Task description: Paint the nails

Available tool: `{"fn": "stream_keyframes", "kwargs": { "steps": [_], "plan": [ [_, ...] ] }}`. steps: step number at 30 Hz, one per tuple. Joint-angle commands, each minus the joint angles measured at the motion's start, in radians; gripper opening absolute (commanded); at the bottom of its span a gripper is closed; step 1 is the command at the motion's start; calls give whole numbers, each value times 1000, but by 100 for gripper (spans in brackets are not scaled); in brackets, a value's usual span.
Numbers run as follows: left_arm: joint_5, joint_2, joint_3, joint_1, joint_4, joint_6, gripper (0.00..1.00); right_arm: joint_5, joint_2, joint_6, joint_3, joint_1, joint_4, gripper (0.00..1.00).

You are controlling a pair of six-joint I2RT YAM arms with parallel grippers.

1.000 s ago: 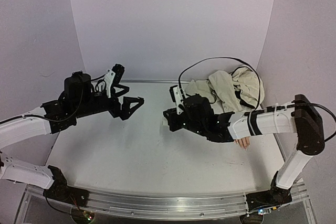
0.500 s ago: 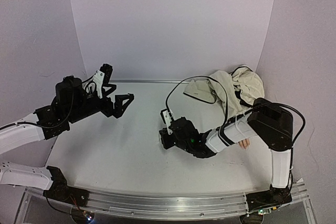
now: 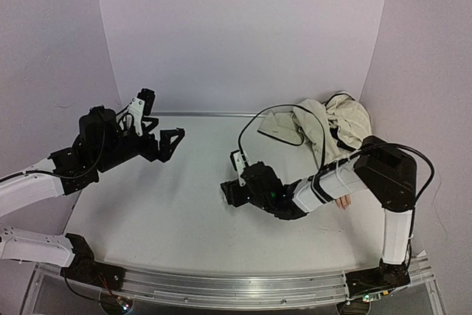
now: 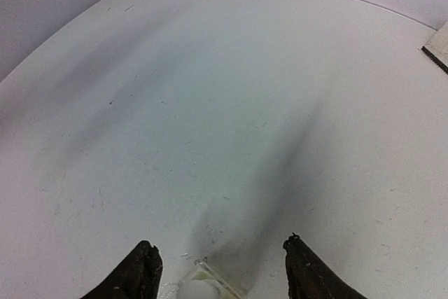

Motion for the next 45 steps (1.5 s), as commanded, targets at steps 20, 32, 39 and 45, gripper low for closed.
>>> {"fn": "stream_keyframes", "kwargs": {
  "steps": [20,32,39,45],
  "plan": [
    [-252,-123,-67,523,-68,6,99,-130,-895,-123,-272,-731,-410,98],
    [-181,-123,-87,523,30,84,96,-8,-1039,-160,-288,-731,-455,98],
    [-132,-141,-86,522,61,92,96,-7,-1077,-156,-292,-732,-451,98],
    [-130,-143,-83,522,67,87,97,-38,-1107,-146,-314,-731,-423,98]
  ]
}}
